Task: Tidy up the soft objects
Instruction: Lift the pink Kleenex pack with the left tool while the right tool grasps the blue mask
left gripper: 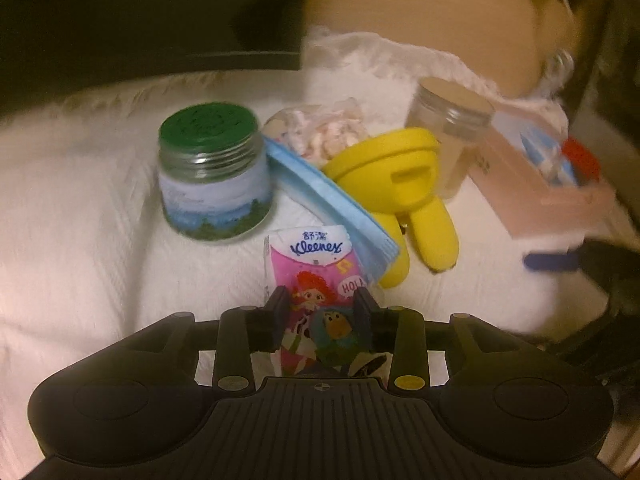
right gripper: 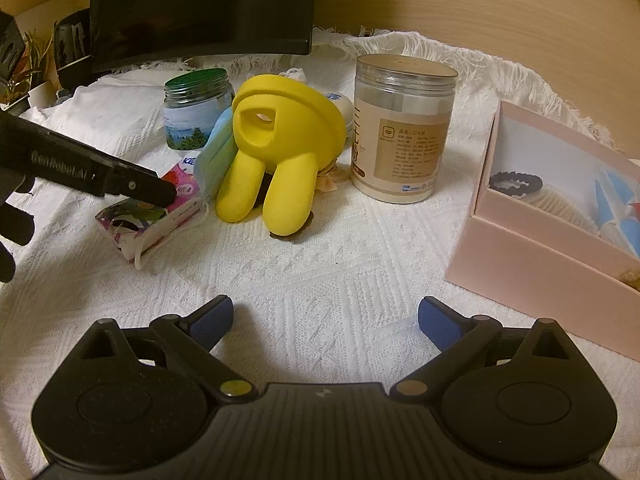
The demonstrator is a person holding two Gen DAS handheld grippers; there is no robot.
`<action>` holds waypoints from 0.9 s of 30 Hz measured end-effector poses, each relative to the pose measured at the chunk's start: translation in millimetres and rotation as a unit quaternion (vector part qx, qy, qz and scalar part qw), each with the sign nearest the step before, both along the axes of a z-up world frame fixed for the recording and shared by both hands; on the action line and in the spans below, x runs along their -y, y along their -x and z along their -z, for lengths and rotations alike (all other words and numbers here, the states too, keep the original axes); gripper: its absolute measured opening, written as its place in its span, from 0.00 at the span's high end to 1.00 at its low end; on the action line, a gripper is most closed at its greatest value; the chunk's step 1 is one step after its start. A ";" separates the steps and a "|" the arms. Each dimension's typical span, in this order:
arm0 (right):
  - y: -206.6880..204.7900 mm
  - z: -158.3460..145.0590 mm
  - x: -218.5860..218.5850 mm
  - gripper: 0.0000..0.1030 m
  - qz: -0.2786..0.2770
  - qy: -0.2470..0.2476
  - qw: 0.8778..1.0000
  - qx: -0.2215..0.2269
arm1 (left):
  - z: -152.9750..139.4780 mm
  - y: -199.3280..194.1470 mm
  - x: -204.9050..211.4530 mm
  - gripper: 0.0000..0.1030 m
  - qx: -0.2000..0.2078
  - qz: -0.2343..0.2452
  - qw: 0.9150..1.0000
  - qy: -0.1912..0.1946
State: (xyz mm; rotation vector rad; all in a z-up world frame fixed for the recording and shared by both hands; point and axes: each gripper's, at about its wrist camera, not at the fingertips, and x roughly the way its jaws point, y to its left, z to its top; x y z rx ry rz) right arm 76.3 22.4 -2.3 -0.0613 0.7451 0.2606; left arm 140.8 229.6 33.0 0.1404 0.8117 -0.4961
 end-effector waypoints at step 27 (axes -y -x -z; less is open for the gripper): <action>-8.5 -59.0 -13.8 0.46 -0.030 0.037 0.998 0.030 | 3.4 -24.8 16.3 0.37 -0.034 -0.049 0.998 -0.006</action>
